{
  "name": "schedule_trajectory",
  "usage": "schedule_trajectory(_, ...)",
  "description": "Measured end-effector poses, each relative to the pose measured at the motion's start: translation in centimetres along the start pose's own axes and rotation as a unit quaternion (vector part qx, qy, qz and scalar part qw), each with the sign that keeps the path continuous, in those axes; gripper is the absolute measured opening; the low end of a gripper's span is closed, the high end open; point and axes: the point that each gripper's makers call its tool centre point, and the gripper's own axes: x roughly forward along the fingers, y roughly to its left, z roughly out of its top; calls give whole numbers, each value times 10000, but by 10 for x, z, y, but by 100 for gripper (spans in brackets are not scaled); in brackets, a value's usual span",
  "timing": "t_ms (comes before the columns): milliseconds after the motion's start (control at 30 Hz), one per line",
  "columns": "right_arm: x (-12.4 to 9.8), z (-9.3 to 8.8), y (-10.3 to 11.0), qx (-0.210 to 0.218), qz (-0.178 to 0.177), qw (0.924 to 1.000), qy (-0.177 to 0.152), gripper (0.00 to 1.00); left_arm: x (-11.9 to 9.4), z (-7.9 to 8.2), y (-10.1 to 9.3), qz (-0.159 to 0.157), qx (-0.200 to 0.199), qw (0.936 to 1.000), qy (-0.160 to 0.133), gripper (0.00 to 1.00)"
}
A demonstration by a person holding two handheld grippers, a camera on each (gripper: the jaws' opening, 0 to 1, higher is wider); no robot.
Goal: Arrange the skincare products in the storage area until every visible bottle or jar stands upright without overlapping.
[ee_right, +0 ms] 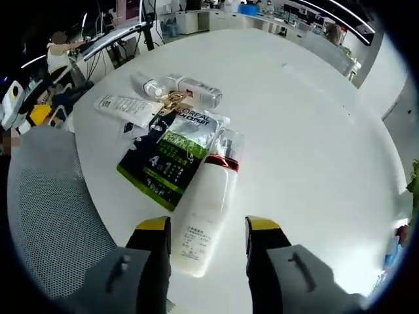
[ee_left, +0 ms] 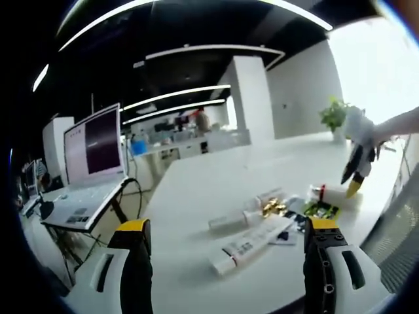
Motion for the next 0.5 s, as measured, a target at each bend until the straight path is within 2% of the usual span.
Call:
schedule_trajectory(200,11,-9,7,88,197,9982,562,33,0,0,1,6,-22,10000,-14,94)
schedule_trajectory(267,14,-8,10,56,274,9978,609,32,0,0,1,7,-25,10000,-7,94)
schedule_trajectory(433,17,-11,9,1,301,9951,944,33,0,-1,1,11,-17,10000,0,94)
schedule_trajectory(500,18,-12,8,-164,324,9937,1060,33,0,-2,1,8,-16,10000,11,94)
